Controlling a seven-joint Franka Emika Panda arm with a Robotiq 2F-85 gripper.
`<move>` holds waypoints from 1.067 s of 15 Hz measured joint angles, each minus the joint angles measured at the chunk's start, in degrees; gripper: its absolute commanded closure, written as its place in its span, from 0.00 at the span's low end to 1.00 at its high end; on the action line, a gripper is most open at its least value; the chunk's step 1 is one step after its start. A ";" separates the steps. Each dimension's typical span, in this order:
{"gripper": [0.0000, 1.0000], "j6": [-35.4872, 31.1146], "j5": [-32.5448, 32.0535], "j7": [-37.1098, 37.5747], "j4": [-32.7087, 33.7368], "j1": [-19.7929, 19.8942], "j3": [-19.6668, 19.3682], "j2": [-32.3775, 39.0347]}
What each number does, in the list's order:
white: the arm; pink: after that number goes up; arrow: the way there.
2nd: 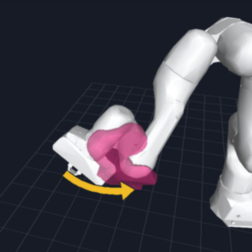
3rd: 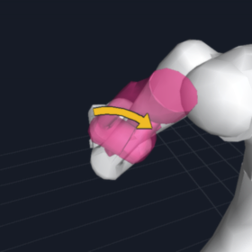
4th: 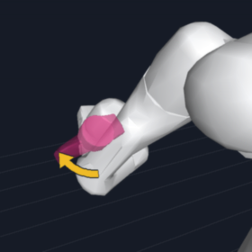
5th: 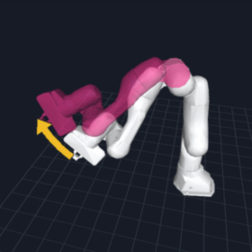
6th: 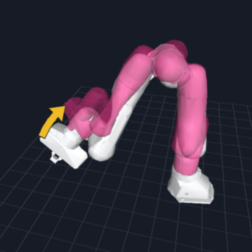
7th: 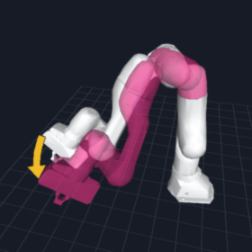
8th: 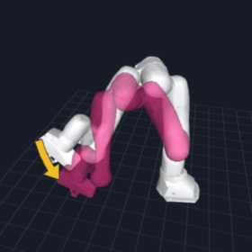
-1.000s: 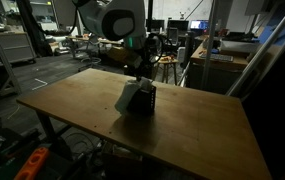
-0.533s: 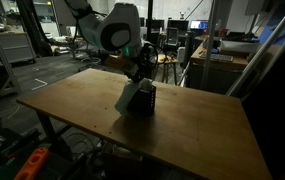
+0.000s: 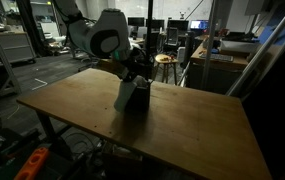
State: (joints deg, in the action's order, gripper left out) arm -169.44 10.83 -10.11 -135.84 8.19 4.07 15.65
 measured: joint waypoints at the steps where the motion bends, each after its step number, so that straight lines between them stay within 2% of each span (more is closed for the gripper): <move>1: 0.98 -0.34 0.33 -0.26 -0.24 0.44 0.58 0.00; 8: 0.97 -0.82 4.63 -4.77 -0.81 4.93 4.53 -0.17; 16: 0.96 -0.53 2.77 -5.87 -1.10 6.48 3.05 -4.33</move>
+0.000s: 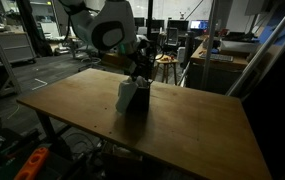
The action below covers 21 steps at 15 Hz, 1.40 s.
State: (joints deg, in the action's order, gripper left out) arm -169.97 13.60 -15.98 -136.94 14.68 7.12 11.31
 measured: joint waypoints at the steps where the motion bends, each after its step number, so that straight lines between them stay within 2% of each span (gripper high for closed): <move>1: 0.97 0.08 -0.89 0.04 0.03 -0.01 -0.39 -0.81; 4: 0.97 0.32 -4.65 0.55 0.20 -0.54 -1.47 -2.36; 9: 0.97 0.94 -10.40 3.23 1.16 -4.95 -5.22 -1.54; 15: 0.96 1.05 -14.45 5.74 4.25 -7.44 -8.44 3.65; 21: 0.96 1.09 -19.79 8.23 7.26 -8.97 -13.67 8.20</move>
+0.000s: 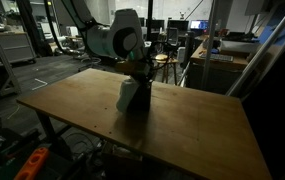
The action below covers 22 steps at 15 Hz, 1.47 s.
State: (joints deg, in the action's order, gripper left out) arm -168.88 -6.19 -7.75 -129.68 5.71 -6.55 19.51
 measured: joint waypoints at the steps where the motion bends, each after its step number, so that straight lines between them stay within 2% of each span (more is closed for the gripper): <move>1: 0.96 0.08 -0.44 0.30 0.36 -0.27 -0.56 0.55; 11: 0.96 3.50 -3.39 3.10 1.80 -3.39 -2.99 2.13; 22: 0.97 8.32 -8.71 4.66 2.80 -7.88 -3.04 6.37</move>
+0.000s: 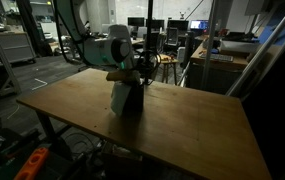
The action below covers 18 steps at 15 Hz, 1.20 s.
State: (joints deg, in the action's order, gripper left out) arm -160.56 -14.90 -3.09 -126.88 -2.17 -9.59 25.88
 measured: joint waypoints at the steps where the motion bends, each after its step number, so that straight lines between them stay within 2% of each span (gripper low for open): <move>1: 0.97 0.31 -0.16 0.03 0.22 -0.39 0.00 0.57; 12: 0.97 2.61 -0.40 0.23 1.23 -0.42 -0.05 0.59; 18: 0.97 5.01 2.85 0.55 0.73 2.50 0.35 -3.22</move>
State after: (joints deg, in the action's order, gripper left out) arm -155.55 -12.05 -2.54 -126.15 0.33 -9.24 22.66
